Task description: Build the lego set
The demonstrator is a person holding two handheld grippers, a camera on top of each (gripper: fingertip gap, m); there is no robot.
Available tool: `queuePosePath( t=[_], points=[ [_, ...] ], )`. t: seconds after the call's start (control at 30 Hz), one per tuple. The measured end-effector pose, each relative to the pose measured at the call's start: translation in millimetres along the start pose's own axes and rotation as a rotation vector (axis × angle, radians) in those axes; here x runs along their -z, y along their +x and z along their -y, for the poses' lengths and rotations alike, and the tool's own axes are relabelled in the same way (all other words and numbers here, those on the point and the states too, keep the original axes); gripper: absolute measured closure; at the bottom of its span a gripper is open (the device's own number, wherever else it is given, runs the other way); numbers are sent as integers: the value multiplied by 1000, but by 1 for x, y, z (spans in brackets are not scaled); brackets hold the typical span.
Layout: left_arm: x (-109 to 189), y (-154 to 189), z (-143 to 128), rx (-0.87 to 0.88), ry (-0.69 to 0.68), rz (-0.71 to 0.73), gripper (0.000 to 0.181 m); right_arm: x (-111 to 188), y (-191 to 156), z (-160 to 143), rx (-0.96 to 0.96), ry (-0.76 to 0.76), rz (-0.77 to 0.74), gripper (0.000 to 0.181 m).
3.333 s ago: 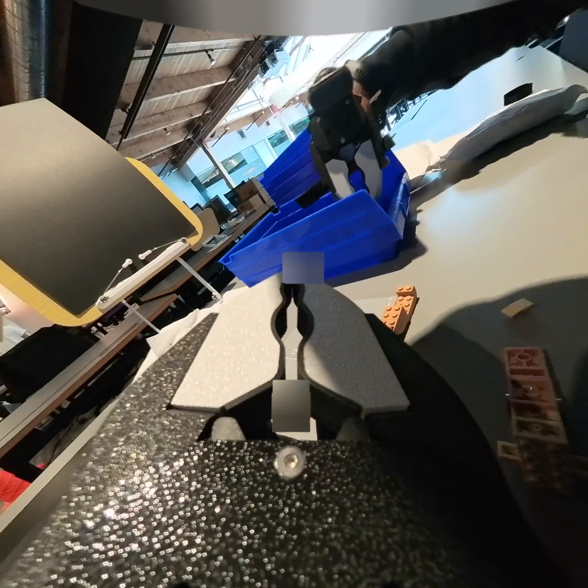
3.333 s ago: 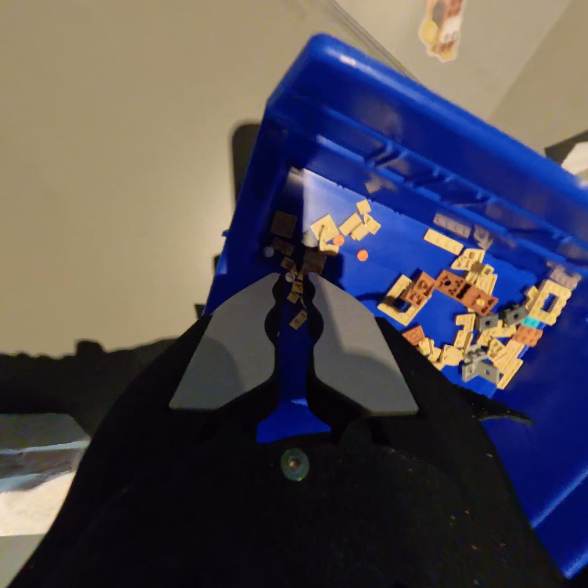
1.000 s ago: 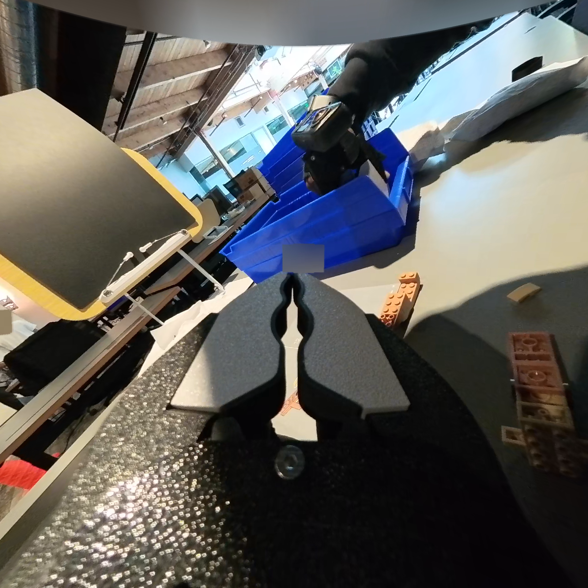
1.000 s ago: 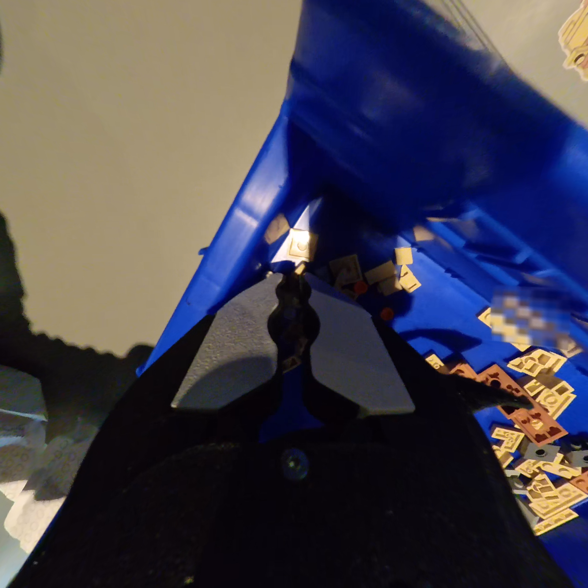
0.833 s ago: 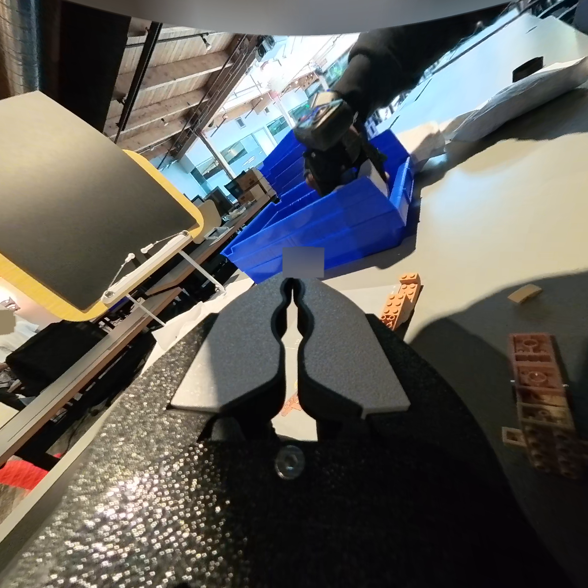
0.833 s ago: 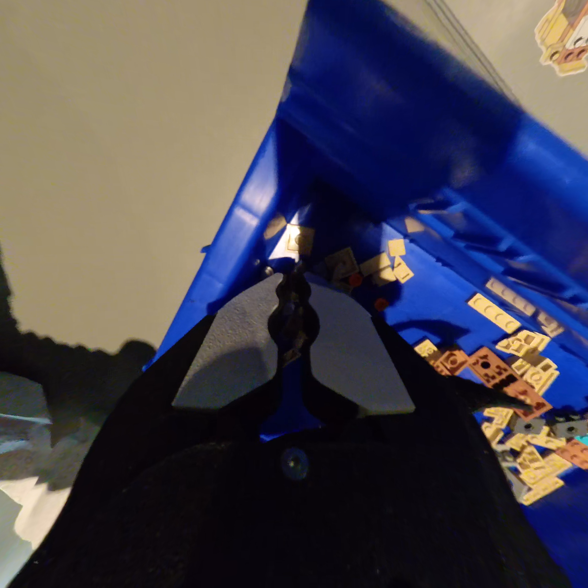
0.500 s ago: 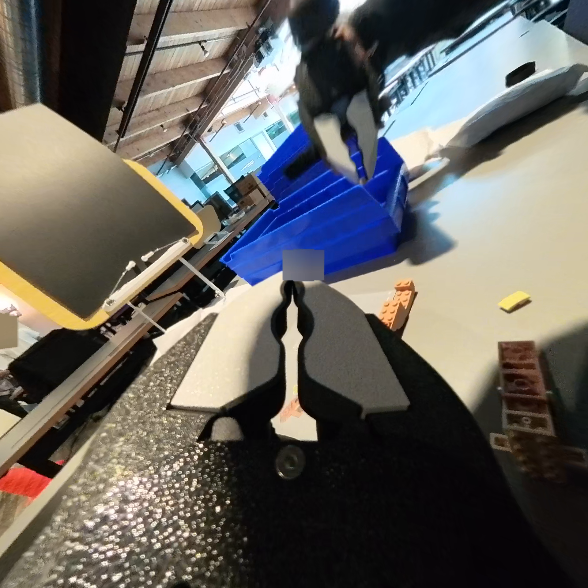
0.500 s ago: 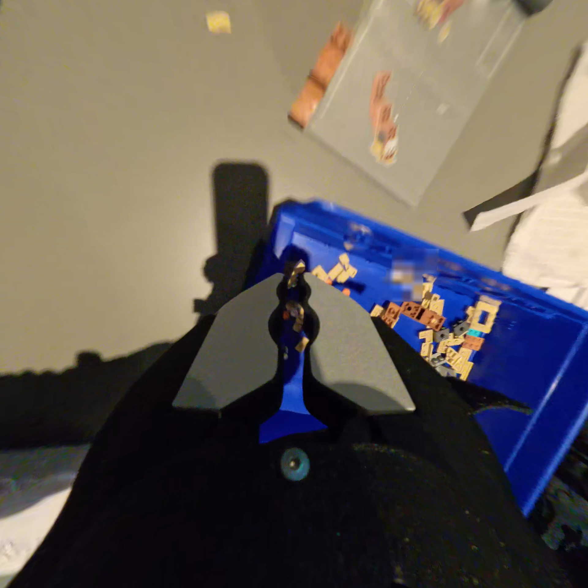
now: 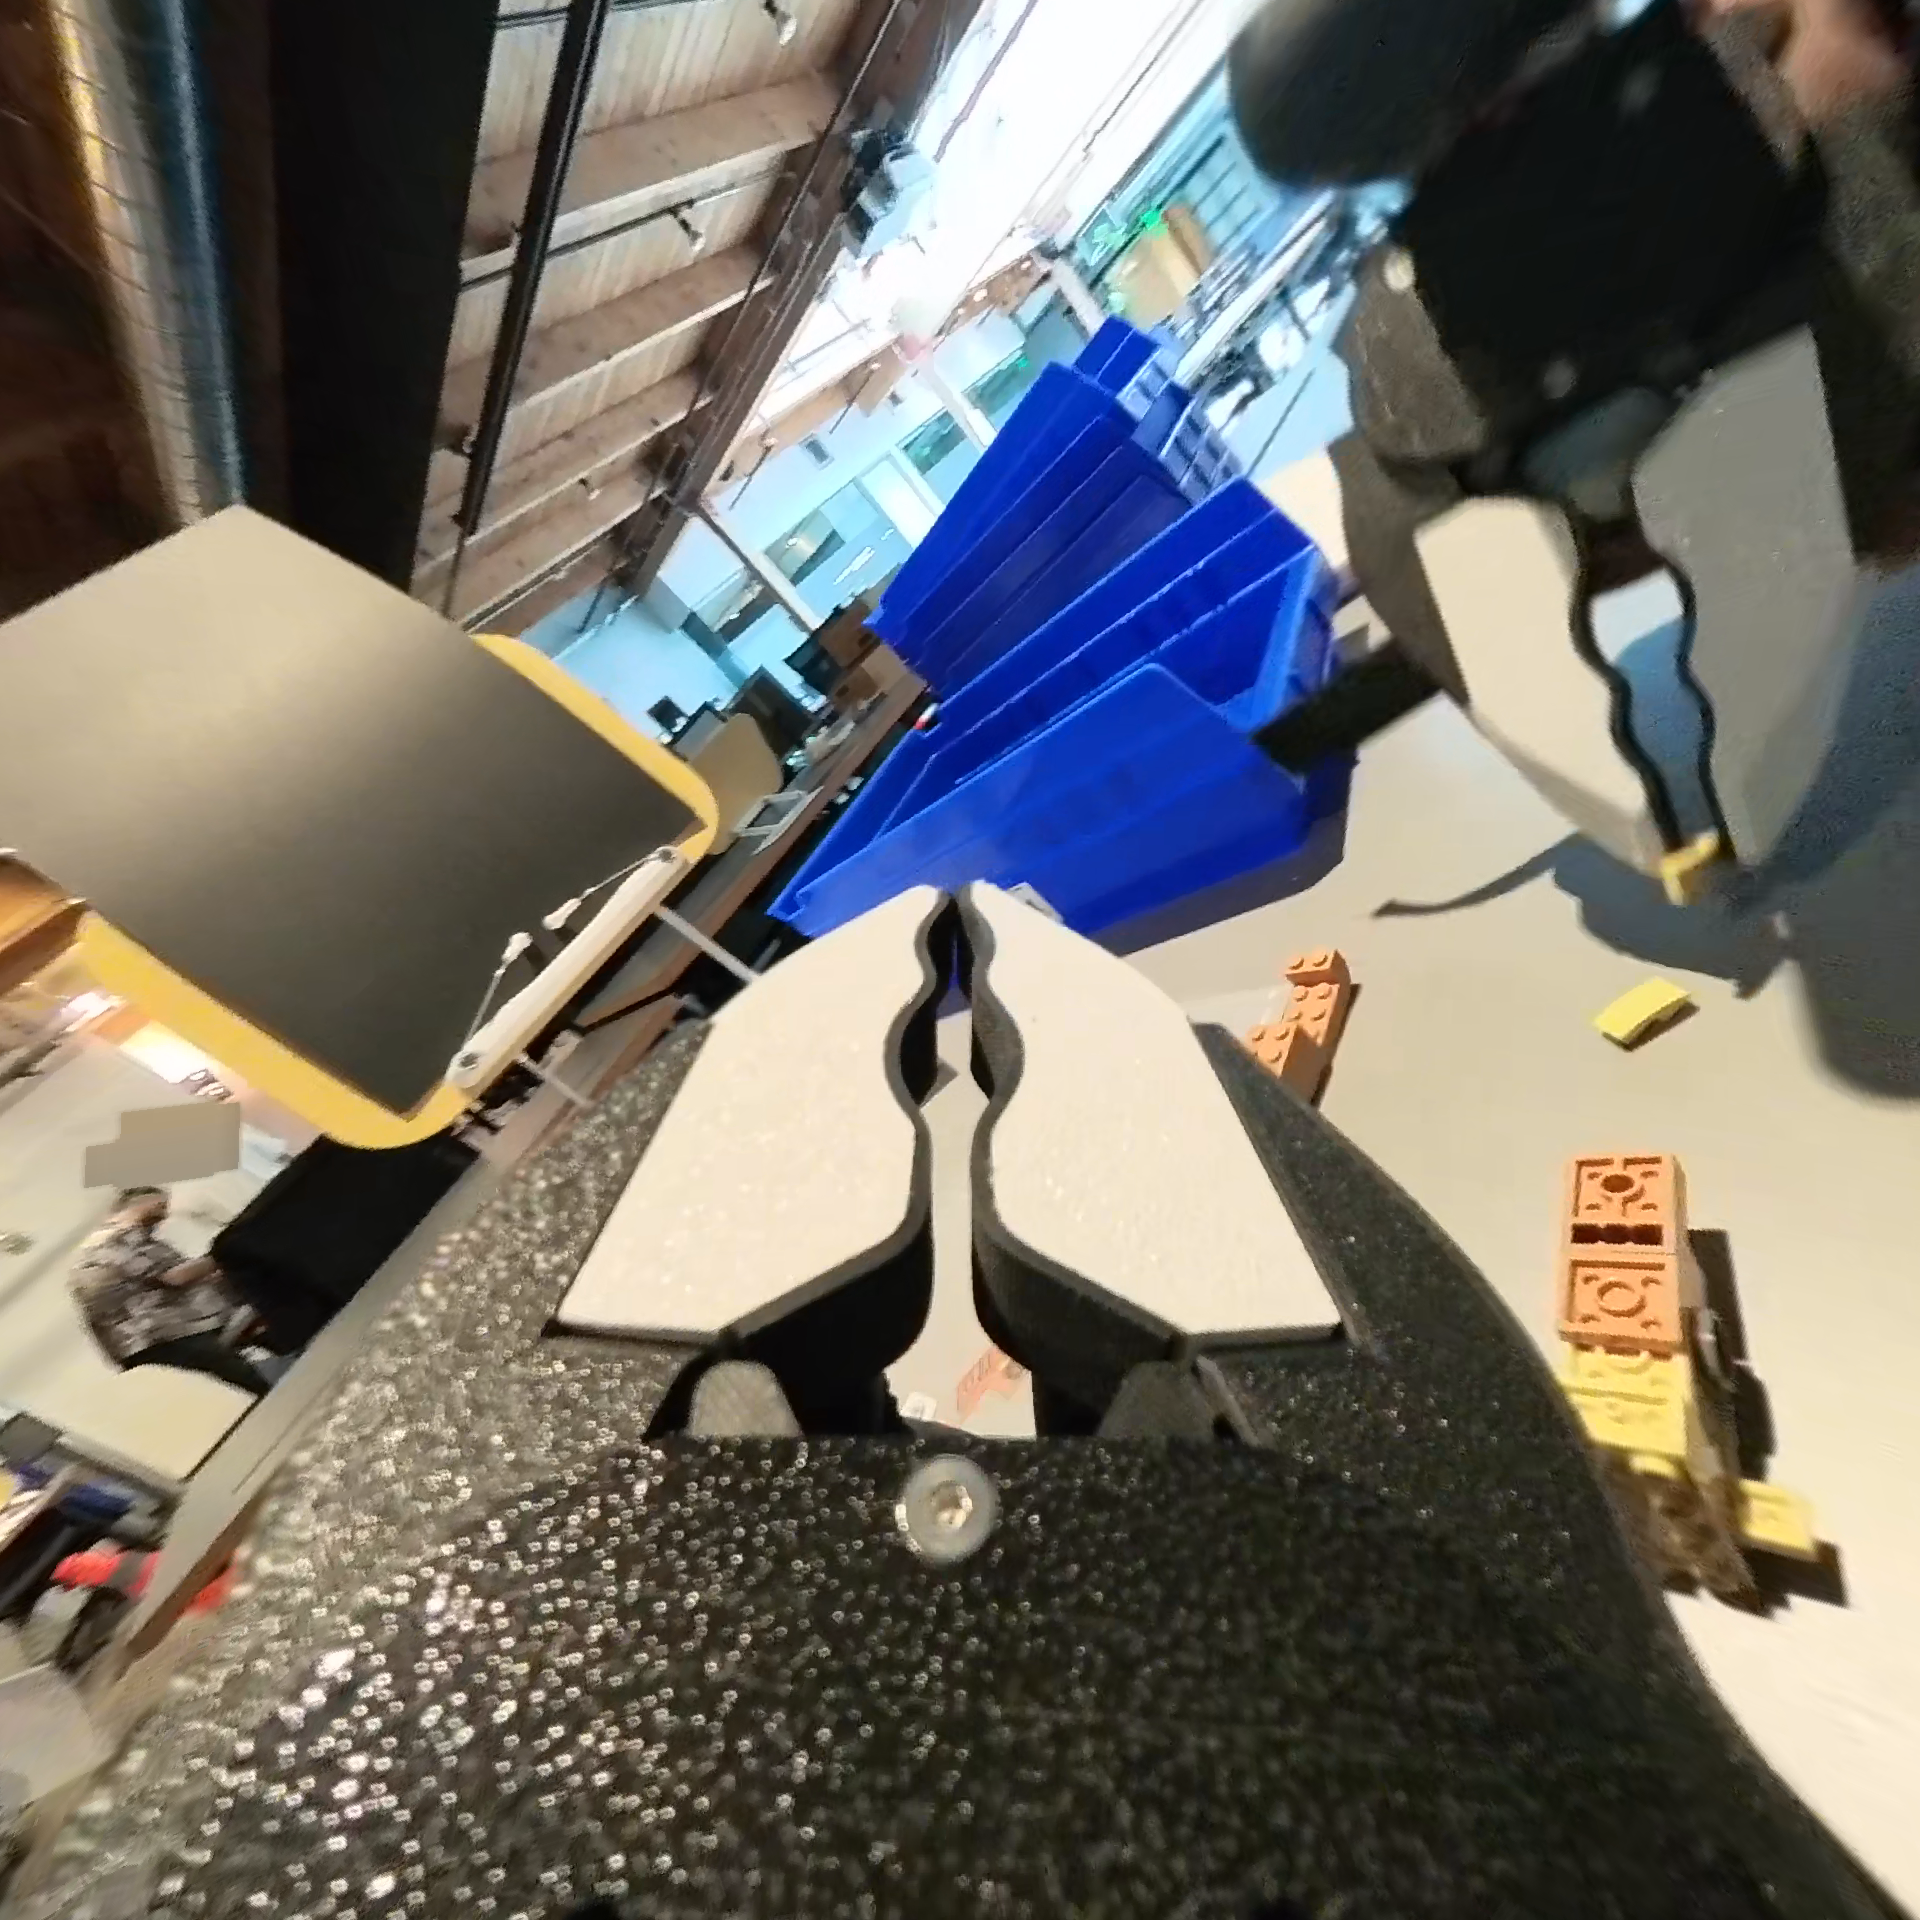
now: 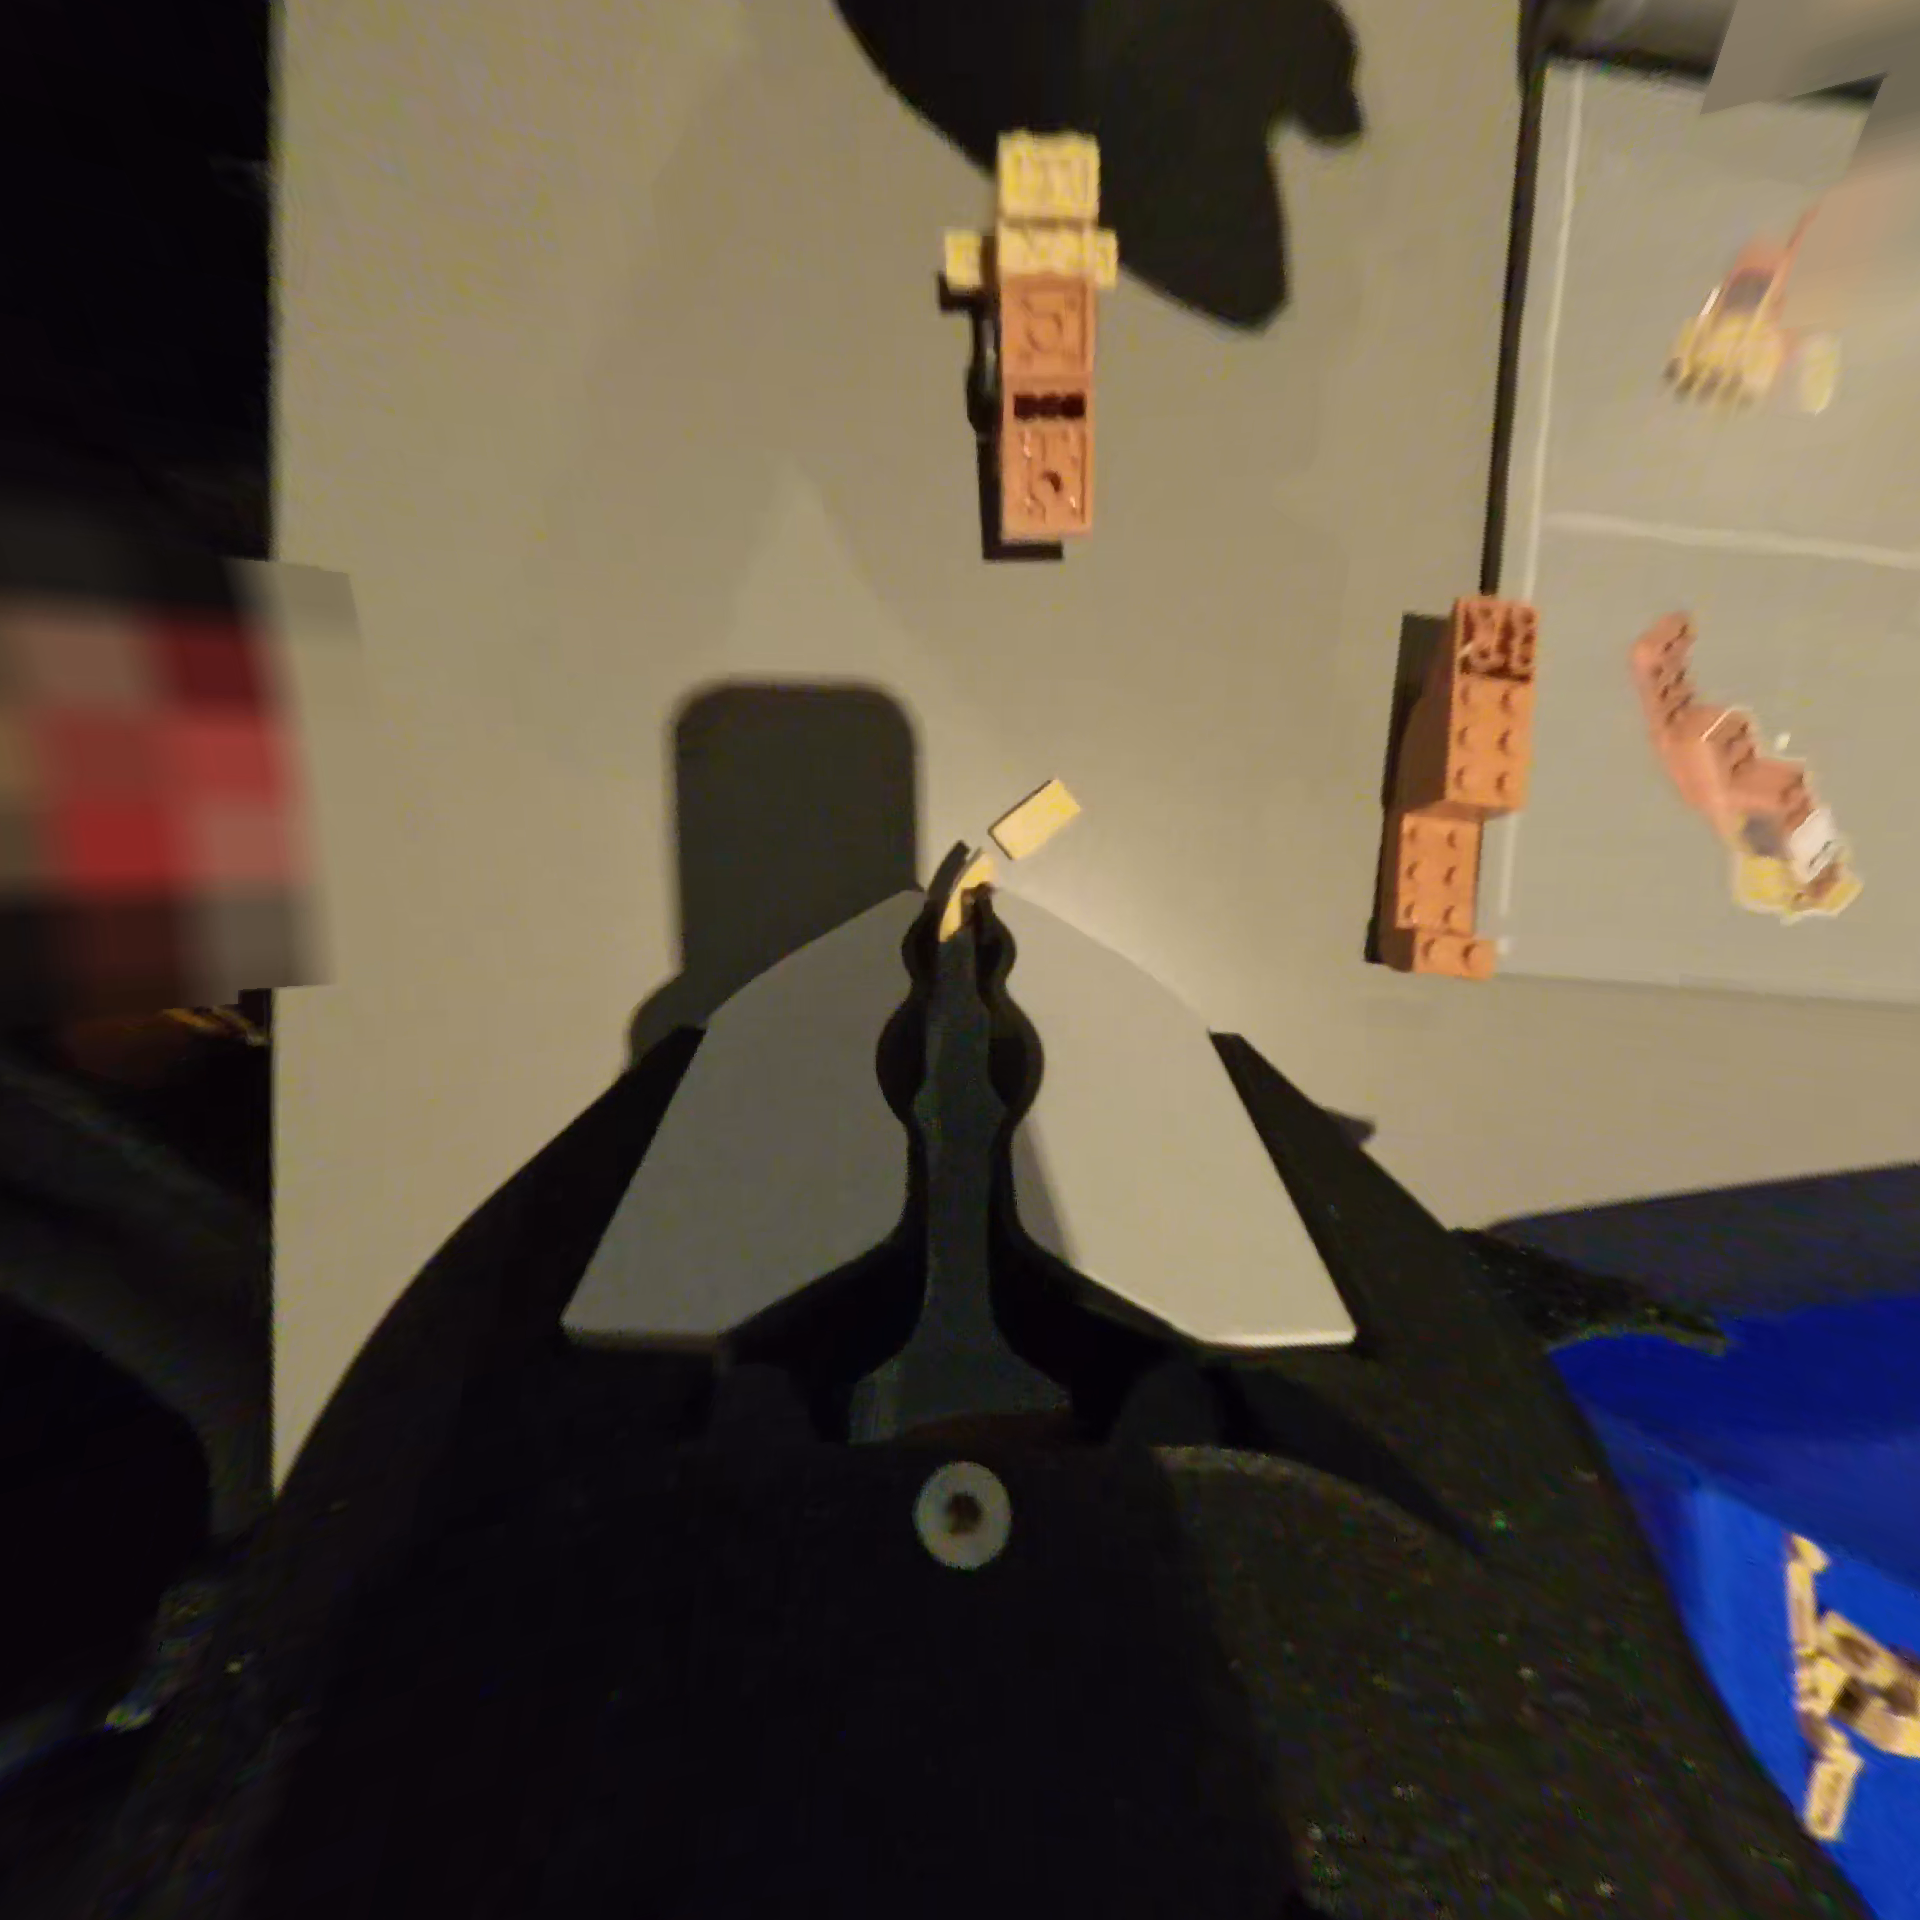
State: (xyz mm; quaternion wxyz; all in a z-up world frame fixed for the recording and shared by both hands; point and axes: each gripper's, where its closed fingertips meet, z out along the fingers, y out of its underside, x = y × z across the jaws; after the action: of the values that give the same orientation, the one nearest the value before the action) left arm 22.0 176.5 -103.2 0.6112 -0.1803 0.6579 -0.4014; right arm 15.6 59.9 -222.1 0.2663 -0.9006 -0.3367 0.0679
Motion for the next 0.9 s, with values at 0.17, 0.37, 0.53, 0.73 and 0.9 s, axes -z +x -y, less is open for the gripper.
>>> queuePosePath(
  t=[0.17,0.37,0.53,0.73,0.9],
  points=[
    [15,13,-4,-29,-59,46,181,-14,-2,-6,-65,-10,-41,174],
    [36,24,-14,-35,-152,111,181,-12,-3,-5,-89,44,-83,169],
    [45,29,-19,-81,-213,165,181,-1,0,-5,-100,128,-97,163],
    [56,23,-31,-75,-285,238,181,19,18,14,-51,367,-227,158],
    [65,13,-34,-3,-289,296,181,40,31,32,-56,660,-376,160]
  ],
)
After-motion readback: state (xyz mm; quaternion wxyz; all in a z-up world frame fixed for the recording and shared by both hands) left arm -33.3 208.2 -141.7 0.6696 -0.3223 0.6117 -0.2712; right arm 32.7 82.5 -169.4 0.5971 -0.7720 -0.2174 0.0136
